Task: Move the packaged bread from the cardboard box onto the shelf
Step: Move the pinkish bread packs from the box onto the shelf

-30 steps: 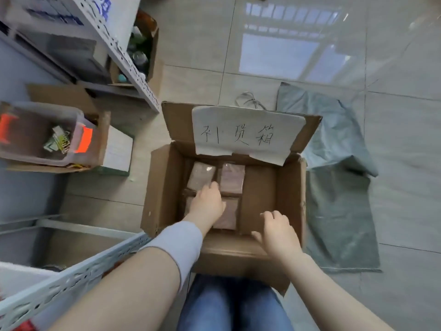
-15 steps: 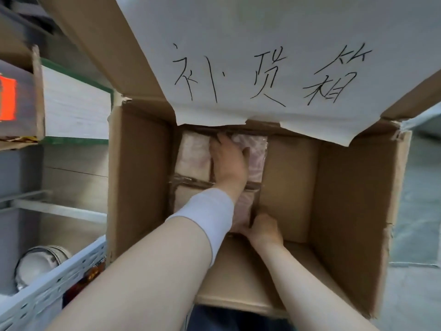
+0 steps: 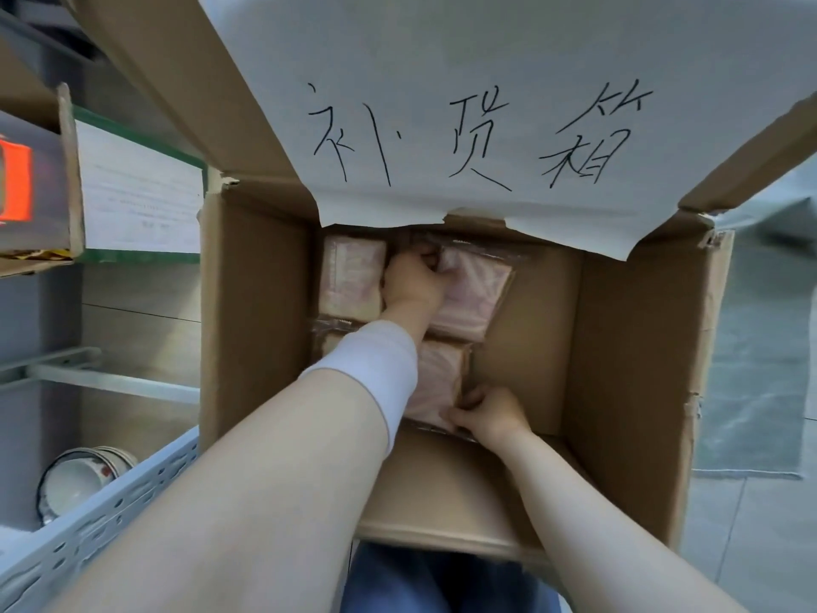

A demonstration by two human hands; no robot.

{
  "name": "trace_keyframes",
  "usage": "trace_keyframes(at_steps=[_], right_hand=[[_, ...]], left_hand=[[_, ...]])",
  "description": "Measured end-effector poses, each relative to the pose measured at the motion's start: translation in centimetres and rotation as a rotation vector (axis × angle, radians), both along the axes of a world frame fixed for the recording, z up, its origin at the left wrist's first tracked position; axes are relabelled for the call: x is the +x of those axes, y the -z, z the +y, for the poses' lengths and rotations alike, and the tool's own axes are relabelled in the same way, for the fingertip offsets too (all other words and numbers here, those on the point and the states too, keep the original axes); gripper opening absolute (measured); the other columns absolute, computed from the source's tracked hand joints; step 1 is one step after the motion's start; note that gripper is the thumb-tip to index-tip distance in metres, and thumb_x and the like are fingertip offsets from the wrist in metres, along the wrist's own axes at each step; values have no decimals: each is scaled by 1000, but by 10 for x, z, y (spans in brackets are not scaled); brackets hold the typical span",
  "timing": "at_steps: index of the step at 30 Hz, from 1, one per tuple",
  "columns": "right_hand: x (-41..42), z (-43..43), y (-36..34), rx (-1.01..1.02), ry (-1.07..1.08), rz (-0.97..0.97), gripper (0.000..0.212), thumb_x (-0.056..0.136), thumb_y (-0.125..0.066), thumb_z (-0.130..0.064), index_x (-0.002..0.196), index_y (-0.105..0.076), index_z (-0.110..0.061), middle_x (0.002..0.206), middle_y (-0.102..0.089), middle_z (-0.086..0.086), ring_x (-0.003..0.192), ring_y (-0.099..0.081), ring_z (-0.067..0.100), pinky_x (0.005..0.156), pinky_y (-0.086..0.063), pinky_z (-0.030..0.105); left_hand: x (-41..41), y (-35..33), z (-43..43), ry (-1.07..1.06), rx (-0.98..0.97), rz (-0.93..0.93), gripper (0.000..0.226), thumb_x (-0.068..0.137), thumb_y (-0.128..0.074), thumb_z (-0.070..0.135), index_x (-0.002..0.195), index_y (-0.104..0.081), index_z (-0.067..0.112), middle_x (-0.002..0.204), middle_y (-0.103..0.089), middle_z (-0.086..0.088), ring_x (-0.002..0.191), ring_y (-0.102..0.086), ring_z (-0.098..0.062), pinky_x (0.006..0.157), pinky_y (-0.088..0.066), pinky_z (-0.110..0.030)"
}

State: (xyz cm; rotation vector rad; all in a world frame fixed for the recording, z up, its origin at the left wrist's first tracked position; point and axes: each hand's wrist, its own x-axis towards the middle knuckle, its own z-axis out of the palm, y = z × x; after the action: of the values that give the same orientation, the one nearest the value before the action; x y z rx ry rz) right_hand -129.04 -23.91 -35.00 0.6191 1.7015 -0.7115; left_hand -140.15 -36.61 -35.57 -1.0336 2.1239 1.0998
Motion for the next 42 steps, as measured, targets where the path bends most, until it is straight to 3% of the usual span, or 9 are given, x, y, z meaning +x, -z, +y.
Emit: trace_keyframes(at_steps=[3,7,11,15,18,20,30,34,42], right_hand=[[1,8,-18,8,60,62,36,68,-81,-27,64,-46,-21,86,-60,4,80,-57,19,70,-45,26],[-3,28,-63,54,102,116,34,67,-81,-22,73,-48,-19,91,-62,8,89,-63,27,84,-54,43],[-5,43,-116,94,206,130,50,69,-81,-20,110,-57,-4,92,-61,7,75,-67,24,67,-57,34],[0,51,-124,94,284,125,45,75,-77,-24,112,-58,-7,83,-64,1,51,-58,8,36,-41,10],[0,56,-95,47,376,104,47,78,-74,-20,119,-56,-6,110,-66,12,65,-63,17,52,-54,20],[2,59,-79,21,432,41,47,80,-72,-20,122,-54,-6,113,-64,14,67,-63,18,49,-56,21],[10,71,-34,-103,461,98,13,84,-65,-5,95,-59,-7,82,-63,6,64,-60,14,40,-47,13],[10,73,-41,-72,442,119,20,83,-66,-3,101,-60,-4,82,-63,7,63,-60,16,44,-51,13],[13,74,-111,27,453,265,49,74,-77,-10,118,-58,-2,105,-68,13,87,-66,27,80,-56,32]], left_hand=[[11,-23,-1,31,60,123,39,71,-77,17,105,-60,9,109,-65,-10,101,-58,-20,82,-41,-16],[30,-70,-4,-76,170,284,31,73,-71,3,72,-48,24,89,-62,-3,84,-58,-17,78,-46,-20],[51,-121,-5,-9,230,335,30,76,-67,-1,97,-53,15,96,-62,-7,83,-56,-14,75,-47,-19],[63,-117,-8,55,147,270,47,79,-70,14,121,-51,7,121,-58,-9,109,-54,-20,88,-41,-26],[62,-78,0,79,55,175,58,81,-68,24,131,-44,8,133,-52,-10,122,-48,-26,97,-38,-30],[60,-48,10,41,50,91,63,82,-67,28,134,-40,5,136,-50,-11,124,-48,-27,98,-37,-29],[23,42,27,-60,89,101,55,68,-80,29,112,-54,9,107,-64,-8,103,-60,-25,84,-46,-27],[26,28,17,-16,168,96,58,69,-79,25,120,-54,9,120,-62,-9,112,-57,-26,97,-45,-34],[91,-98,-18,-199,49,381,32,74,-75,16,94,-50,21,88,-60,7,82,-56,-9,76,-41,-11]])
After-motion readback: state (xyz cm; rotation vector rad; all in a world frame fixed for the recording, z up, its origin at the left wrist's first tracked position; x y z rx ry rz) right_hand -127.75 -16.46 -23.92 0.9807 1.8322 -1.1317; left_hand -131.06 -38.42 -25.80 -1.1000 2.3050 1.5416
